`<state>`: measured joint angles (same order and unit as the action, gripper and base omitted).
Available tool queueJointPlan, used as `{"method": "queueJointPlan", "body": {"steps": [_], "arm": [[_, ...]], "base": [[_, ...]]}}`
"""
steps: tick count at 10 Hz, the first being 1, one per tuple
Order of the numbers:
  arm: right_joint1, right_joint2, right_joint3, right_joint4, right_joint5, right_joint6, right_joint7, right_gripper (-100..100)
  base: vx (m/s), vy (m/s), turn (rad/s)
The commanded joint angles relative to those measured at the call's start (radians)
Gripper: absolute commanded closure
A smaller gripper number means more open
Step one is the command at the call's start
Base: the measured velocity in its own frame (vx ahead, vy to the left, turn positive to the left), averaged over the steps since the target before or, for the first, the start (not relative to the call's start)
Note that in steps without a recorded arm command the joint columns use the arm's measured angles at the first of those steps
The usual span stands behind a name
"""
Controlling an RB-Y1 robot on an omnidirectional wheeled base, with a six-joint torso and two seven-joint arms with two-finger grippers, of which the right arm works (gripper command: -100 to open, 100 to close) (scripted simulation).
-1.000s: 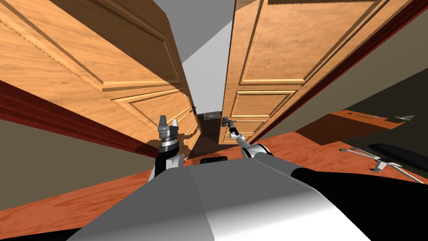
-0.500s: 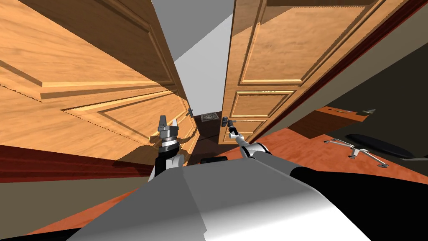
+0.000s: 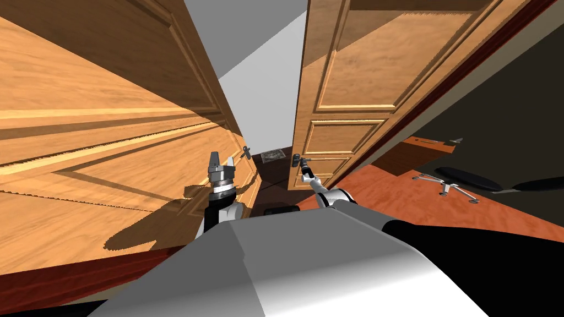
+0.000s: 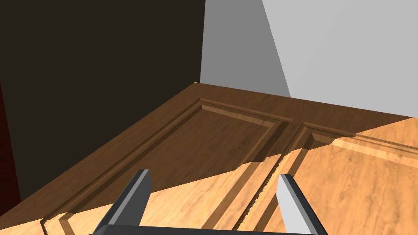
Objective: Push the door open
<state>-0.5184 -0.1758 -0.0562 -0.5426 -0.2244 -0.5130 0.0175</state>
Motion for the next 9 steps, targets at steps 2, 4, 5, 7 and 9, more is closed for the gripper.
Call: {"method": "queueJointPlan", "body": {"steps": [2, 4, 5, 7, 9], "arm": [[-0.007, -0.009, -0.024, 0.001, 0.005, 0.002, 0.008, 100], [-0.010, -0.004, -0.035, 0.005, 0.010, 0.003, 0.013, 100], [-0.011, -0.002, -0.040, 0.006, 0.012, 0.003, 0.015, 100], [-0.013, 0.002, -0.049, 0.009, 0.016, 0.003, 0.020, 100], [-0.008, 0.009, -0.047, 0.005, 0.017, 0.009, 0.022, 100]], "base": [[0.188, 0.091, -0.130], [0.165, 0.101, -0.148], [0.143, 0.088, -0.125], [0.165, 0.107, -0.098], [0.115, 0.071, -0.069]]}}
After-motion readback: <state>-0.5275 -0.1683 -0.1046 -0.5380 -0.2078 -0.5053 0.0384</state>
